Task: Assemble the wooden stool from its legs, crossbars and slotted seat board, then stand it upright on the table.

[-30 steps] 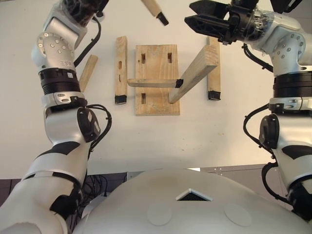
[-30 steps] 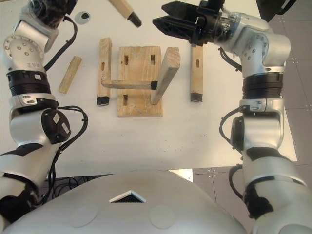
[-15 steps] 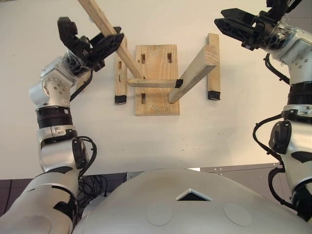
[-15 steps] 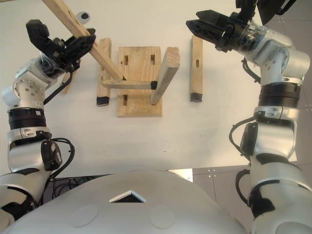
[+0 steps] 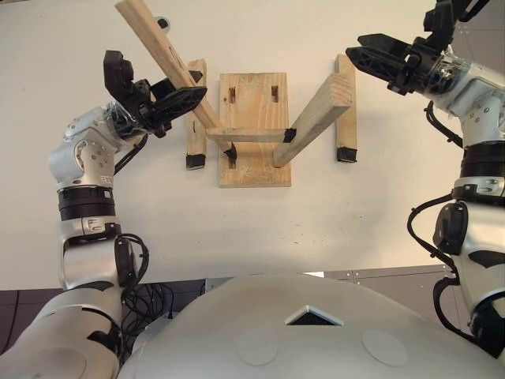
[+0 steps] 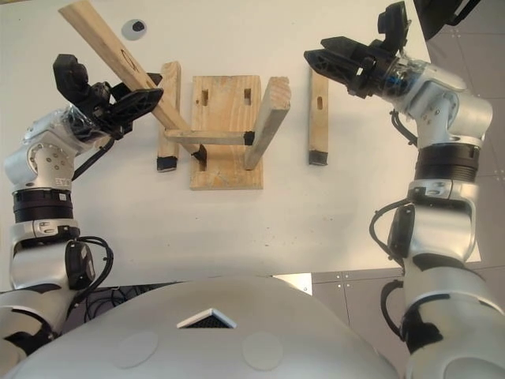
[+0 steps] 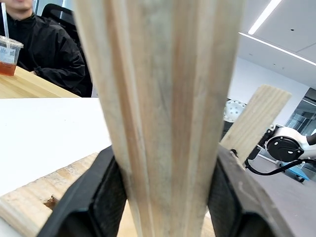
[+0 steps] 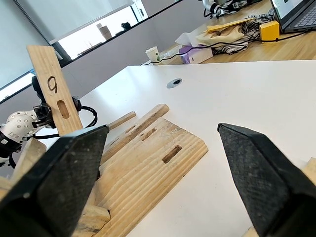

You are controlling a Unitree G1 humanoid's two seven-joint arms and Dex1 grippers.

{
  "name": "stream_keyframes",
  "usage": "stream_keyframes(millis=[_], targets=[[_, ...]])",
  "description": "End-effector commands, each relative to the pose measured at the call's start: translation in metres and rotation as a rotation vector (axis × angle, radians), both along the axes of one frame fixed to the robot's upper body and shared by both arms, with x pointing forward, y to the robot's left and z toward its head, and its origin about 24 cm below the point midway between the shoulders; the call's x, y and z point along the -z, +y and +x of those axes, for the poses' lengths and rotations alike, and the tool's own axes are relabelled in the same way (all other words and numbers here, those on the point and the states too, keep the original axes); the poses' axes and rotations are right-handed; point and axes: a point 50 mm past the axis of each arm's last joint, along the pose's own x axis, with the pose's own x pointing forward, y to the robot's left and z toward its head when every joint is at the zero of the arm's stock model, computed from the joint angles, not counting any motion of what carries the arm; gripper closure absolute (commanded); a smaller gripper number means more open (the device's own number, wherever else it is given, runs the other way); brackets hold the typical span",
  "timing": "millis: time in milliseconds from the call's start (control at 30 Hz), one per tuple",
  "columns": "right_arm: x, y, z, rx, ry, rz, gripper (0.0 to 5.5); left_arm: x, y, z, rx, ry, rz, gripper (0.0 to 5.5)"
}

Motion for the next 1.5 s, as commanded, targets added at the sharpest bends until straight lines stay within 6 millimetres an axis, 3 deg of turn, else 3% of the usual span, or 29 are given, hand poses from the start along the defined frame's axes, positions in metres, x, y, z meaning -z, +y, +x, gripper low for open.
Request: stream_keyframes(millis=[33, 700, 867, 1067, 1200, 1367, 1500], targets=[[0.003, -0.004, -0.001, 0.027, 0.015, 0.0, 1.44, 0.008, 0.015, -0.008, -0.028, 0.06, 0.078, 3.45], [0.012, -0.004, -0.004, 0.041, 0.032, 0.01, 1.44, -0.006, 0.015, -0.005, -0.007, -0.005, 0.084, 3.46], [0.014, -0.004, -0.006, 0.045, 0.034, 0.01, 1.44, 0.011, 0.006, -0.018, 0.07, -0.024, 0.201, 3.46], [0.019, -0.007, -0.012, 0.063, 0.039, 0.012, 1.44, 0.022, 0.027, -0.032, 0.075, -0.011, 0.304, 3.46], [0.019, -0.008, -0.013, 0.069, 0.04, 0.008, 1.44, 0.029, 0.027, -0.042, 0.107, 0.025, 0.301, 3.46], [0.016, -0.013, -0.015, 0.075, 0.03, -0.008, 1.44, 0.022, 0.022, -0.057, 0.143, -0.078, 0.384, 3.46], [0.018, -0.015, -0.018, 0.088, 0.031, -0.008, 1.44, 0.009, 0.024, -0.052, 0.145, -0.124, 0.414, 3.46]])
